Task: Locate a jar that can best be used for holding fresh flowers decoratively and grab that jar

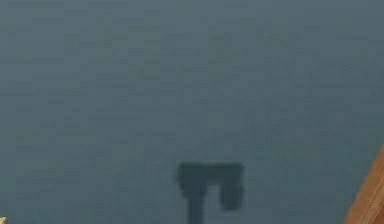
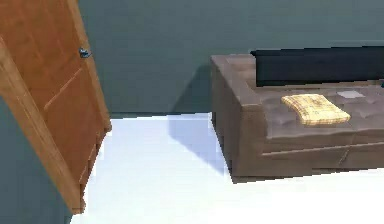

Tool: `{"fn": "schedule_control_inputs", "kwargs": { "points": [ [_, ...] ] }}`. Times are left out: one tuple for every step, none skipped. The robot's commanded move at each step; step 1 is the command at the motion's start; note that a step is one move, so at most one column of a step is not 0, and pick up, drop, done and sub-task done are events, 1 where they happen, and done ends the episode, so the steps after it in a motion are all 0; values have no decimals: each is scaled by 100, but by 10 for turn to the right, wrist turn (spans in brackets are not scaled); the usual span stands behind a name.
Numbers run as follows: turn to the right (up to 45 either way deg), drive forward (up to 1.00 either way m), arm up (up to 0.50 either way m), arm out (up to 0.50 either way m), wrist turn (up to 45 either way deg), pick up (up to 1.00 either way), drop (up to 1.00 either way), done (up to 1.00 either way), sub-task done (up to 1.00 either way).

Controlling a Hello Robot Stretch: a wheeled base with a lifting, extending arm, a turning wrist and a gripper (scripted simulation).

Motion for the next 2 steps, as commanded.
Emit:
{"fn": "schedule_control_inputs", "kwargs": {
  "points": [
    [450, 0, 0, 0, 0, 0, 0, 0, 0],
    [450, 0, 0, 0, 0, 0, 0, 0, 0]
  ]
}}
